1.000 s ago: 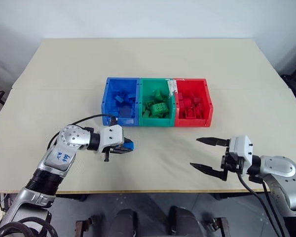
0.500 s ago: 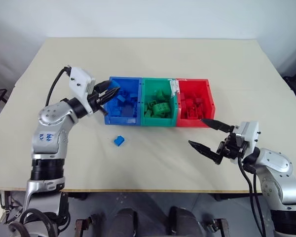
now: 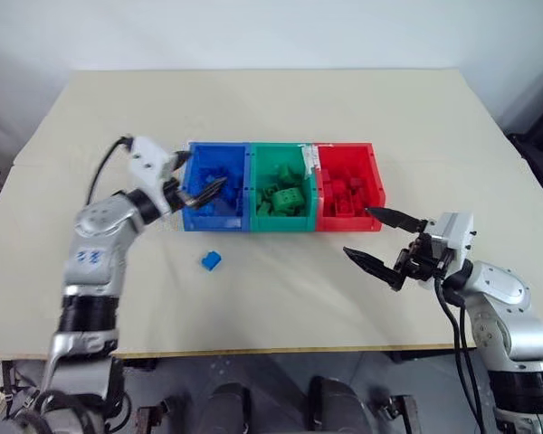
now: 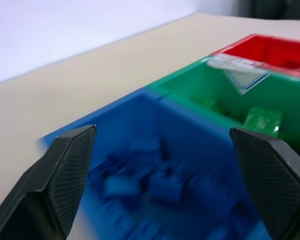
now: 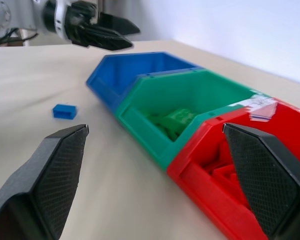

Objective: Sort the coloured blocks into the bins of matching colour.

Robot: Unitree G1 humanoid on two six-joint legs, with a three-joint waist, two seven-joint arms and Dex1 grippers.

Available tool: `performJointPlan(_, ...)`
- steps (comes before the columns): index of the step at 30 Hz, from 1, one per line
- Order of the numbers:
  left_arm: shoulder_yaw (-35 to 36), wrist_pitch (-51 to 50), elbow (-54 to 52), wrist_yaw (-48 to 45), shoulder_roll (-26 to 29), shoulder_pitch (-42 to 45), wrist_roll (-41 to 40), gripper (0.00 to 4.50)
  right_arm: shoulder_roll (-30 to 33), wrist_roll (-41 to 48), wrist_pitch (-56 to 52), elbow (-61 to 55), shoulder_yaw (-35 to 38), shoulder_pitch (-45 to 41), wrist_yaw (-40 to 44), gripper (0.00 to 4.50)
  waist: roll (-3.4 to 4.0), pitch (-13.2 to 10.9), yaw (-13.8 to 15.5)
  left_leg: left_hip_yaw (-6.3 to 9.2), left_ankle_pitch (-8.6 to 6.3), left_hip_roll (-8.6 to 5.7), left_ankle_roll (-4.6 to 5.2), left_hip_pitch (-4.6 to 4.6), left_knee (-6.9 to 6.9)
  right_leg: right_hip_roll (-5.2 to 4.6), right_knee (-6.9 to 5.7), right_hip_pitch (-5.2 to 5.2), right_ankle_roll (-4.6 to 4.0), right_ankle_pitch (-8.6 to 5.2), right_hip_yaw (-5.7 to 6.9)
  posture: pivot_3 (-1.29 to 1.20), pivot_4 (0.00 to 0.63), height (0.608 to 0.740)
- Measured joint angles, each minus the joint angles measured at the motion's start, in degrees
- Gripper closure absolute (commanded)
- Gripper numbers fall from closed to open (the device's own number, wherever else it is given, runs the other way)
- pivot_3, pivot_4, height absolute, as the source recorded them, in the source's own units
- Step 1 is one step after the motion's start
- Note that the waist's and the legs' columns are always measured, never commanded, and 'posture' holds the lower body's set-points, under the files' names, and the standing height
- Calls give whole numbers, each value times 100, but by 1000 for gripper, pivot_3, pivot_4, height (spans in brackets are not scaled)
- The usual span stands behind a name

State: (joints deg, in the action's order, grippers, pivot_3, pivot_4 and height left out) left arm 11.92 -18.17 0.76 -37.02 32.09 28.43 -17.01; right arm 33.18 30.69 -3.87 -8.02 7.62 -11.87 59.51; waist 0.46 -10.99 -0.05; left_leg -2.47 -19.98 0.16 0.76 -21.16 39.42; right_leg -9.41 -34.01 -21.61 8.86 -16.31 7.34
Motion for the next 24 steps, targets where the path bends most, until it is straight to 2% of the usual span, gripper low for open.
performJointPlan(4, 817, 269, -476, -540, 484, -1384, -366, 15, 164, -127, 3, 277, -310, -241, 501, 0, 2, -1, -11, 6, -1, 3, -1, 2, -6, 0, 8, -1, -1, 0, -2, 0, 150, 740)
performJointPlan(8, 1554, 639, -433, -1237, 887, -2748, -557, 15, 341, -253, -7, 404, -513, -471, 871, 0, 1, -1, 11, 3, -2, 3, -1, 1, -6, -1, 6, 0, -2, -1, 3, 0, 150, 740)
performJointPlan(11, 1800, 1010, -185, -1831, 1105, -3450, -604, 15, 440, -274, -6, 396, -682, -562, 1178, 0, 1, -1, 67, 4, -2, 2, -2, 1, -6, -4, 8, 1, -3, -1, 4, 0, 150, 740)
performJointPlan(15, 1849, 1146, 3, -1888, 1147, -3550, -562, 15, 471, -370, 4, 433, -788, -582, 1407, 0, 0, 0, 150, 5, -3, 2, -2, 0, -6, -5, 5, 1, -3, -1, 5, 0, 150, 740)
performJointPlan(17, 1741, 799, -276, -1856, 1188, -3552, -633, 15, 471, -377, 5, 482, -782, -599, 1424, 0, 0, 0, 144, 12, -4, 2, -1, 0, -7, -5, 5, 1, -3, -1, 3, 0, 150, 740)
performJointPlan(24, 568, -251, -1818, -814, 797, -3002, -533, 15, 497, -427, 25, 546, -640, -369, 1327, 0, -1, 0, 139, 19, -5, -2, -1, 1, -10, -5, 3, 0, -3, -1, 2, 0, 150, 740)
